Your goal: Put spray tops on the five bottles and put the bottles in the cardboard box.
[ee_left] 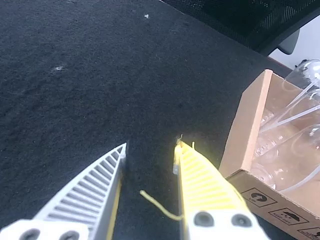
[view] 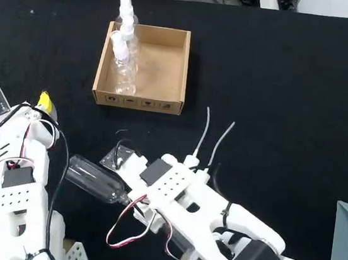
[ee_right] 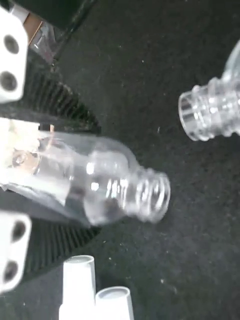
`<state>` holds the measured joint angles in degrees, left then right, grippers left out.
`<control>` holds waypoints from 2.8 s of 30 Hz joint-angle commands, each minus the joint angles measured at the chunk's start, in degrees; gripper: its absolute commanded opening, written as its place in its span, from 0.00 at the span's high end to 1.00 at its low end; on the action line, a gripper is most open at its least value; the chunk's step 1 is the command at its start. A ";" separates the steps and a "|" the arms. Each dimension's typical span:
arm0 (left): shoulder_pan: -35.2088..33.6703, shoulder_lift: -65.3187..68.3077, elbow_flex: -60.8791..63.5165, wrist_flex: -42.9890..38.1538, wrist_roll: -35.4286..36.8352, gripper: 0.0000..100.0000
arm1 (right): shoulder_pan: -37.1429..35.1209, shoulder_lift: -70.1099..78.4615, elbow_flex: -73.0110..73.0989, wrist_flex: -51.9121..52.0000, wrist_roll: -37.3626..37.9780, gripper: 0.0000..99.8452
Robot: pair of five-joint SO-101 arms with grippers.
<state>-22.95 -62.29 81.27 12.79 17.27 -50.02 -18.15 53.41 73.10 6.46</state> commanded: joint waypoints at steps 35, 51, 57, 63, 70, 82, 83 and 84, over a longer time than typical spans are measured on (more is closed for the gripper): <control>-0.75 -1.05 -0.66 -1.23 0.00 0.86 | 40.00 -3.47 -29.93 13.01 0.00 0.99; 2.15 -1.05 -6.37 7.65 0.09 0.86 | 55.82 -3.56 -37.85 13.54 -0.62 0.99; 8.92 -1.05 -17.27 26.81 0.09 0.74 | 60.75 -5.49 -37.93 13.63 -0.62 0.99; 16.04 -1.05 -22.29 34.55 0.00 0.71 | 61.45 -11.56 -34.07 13.36 -0.62 0.99; 28.44 -0.35 -24.22 37.89 -8.35 0.71 | 61.45 -14.37 -31.16 13.01 -0.62 0.99; 43.47 -0.18 -33.54 45.98 -10.46 0.71 | 68.22 -14.64 -28.97 9.67 -3.87 0.99; 44.88 -0.18 -34.07 46.33 -10.37 0.71 | 68.22 -14.64 -28.18 8.79 -4.84 0.99; 46.11 -0.18 -34.33 46.51 -10.37 0.71 | 68.22 -14.64 -27.38 7.91 -5.36 0.99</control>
<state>17.93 -62.29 52.62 57.89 7.34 16.70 -29.58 25.10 84.09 3.21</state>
